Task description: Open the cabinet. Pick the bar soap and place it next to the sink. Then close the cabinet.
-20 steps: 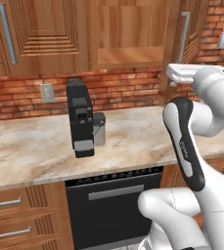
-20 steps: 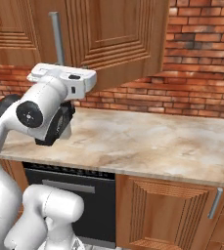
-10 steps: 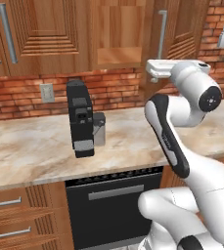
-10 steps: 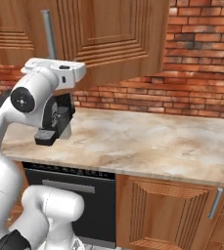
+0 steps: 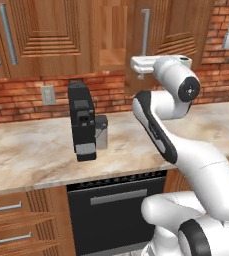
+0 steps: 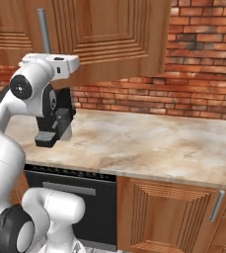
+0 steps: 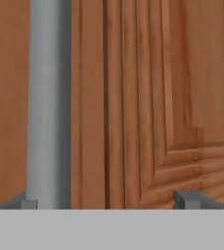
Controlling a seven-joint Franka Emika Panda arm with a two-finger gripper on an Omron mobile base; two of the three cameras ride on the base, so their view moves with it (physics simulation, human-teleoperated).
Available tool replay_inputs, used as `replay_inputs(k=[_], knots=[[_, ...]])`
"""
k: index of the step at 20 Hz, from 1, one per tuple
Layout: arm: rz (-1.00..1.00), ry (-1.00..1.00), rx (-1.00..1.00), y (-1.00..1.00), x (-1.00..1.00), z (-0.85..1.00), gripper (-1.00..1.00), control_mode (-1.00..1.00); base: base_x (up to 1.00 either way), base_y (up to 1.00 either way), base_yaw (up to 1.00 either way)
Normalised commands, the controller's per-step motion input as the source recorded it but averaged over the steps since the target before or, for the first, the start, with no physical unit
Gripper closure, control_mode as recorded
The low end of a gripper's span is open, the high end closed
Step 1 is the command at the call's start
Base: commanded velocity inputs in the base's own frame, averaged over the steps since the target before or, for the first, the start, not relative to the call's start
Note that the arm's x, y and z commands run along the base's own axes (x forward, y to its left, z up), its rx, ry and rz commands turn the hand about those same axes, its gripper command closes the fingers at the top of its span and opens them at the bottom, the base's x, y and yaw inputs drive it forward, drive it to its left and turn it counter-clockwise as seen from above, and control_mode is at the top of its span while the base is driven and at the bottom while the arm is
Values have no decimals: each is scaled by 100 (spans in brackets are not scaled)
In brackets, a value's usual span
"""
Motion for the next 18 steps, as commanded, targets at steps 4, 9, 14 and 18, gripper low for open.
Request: replay_inputs(k=[4,9,14,18], knots=[[1,1,0,0,84,0,-100,-100,0,0,0],[5,3,0,0,90,0,-100,-100,0,0,0],[4,0,0,-11,68,0,-100,-100,0,0,0],[3,0,0,-15,55,0,-100,-100,0,0,0]])
